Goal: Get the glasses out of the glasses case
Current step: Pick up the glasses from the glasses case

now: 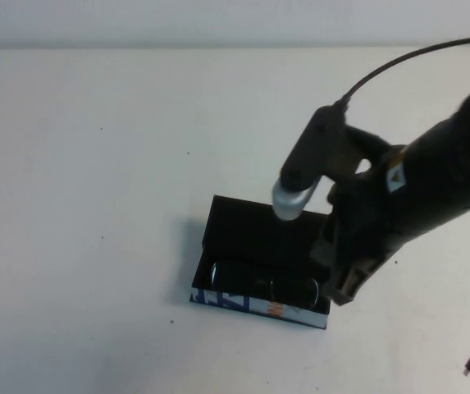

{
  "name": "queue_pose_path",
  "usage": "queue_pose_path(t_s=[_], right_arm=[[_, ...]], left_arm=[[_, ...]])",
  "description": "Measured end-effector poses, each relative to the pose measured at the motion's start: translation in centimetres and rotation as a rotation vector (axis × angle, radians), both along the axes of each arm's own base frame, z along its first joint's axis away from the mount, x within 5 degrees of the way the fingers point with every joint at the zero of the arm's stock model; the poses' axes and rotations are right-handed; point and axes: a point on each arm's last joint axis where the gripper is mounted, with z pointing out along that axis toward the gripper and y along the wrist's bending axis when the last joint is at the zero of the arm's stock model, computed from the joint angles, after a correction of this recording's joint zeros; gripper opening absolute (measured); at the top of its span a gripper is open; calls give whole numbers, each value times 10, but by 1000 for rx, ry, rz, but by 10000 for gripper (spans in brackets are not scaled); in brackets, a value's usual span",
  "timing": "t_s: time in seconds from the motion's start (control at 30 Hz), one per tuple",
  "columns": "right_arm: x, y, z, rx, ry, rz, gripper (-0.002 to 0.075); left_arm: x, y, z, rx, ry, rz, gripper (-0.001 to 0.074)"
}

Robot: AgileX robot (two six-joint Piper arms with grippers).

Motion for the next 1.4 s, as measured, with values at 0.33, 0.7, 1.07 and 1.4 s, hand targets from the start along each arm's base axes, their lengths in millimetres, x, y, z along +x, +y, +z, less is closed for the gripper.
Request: queue_pose_path(t_s=[0.33, 0.7, 1.07, 1.4], right_arm=[[42, 51, -25, -92, 105, 12, 183], [73, 78, -70, -193, 193, 19, 266], [82, 84, -96, -225, 204, 19, 268], [87, 88, -115, -246, 218, 19, 268]], left_arm=[[0, 0, 0, 0, 0, 0, -5], [0, 0, 0, 0, 0, 0, -5], [0, 0, 0, 0, 0, 0, -5], [0, 0, 0, 0, 0, 0, -5]])
